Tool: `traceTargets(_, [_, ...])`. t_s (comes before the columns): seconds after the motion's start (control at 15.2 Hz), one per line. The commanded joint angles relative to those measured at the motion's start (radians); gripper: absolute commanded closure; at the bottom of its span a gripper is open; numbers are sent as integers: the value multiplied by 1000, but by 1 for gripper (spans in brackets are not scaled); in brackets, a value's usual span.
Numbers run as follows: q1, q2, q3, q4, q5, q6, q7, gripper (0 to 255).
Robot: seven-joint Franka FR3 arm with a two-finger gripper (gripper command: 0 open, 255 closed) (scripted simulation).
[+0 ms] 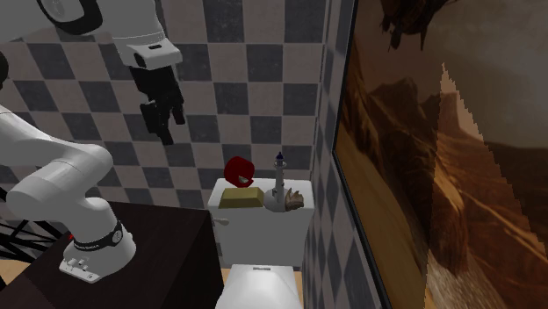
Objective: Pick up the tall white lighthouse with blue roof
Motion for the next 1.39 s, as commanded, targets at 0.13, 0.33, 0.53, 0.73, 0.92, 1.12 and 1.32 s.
traceTargets(0.13, [12,-9,22,-62,27,75,14,0])
traceTargets(0.33, [32,-12,57,-146,70,190,34,0])
traceTargets(0.53, [55,2,96,-218,114,311,51,0])
traceTargets(0.73, [80,34,137,-276,158,437,66,0])
traceTargets(0.92, [107,85,181,-319,203,569,79,0])
traceTargets(1.12, [133,155,227,-346,247,706,90,0])
traceTargets(1.32, [157,243,272,-357,286,845,99,0])
